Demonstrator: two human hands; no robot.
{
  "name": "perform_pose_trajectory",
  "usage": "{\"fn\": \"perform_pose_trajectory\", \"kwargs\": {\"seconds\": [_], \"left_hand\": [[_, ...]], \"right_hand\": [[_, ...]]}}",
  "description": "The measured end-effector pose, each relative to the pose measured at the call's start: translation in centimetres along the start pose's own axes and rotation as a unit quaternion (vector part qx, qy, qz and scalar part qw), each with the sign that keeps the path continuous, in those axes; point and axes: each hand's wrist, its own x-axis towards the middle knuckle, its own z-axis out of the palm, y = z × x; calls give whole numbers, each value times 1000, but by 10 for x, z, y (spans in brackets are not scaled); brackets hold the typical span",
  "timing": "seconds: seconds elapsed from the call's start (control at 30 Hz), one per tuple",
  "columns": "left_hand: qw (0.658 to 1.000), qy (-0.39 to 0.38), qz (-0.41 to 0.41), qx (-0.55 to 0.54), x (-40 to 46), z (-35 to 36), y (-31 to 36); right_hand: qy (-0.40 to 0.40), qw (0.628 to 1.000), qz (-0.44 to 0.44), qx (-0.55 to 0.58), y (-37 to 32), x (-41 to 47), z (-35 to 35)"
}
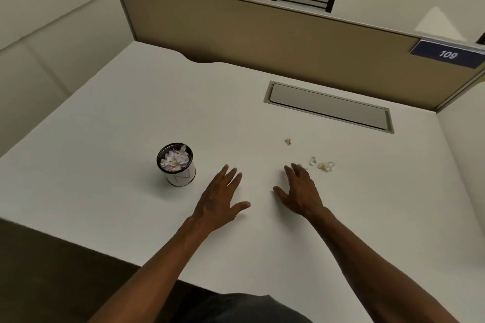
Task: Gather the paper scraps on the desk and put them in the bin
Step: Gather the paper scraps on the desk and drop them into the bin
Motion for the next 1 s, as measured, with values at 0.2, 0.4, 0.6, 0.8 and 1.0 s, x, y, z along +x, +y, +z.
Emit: {"fn": "perform_pose_trajectory", "kwargs": {"seconds": [0.2,0.4,0.6,0.8,1.0], "left_hand": [[998,-31,4,57,31,28,12],[994,-33,-8,108,39,47,12],[995,-4,-3,100,39,52,10],[996,9,-6,83,40,51,11],[997,13,-12,70,41,49,12]], "right_hand": [[-29,999,-26,-14,14,-14,3],[23,1000,21,-5,19,9,-17],[-39,999,-23,-22,14,9,-15],[12,999,-49,0,-7,49,-26],[-75,996,-11,-45,7,108,-39]]}}
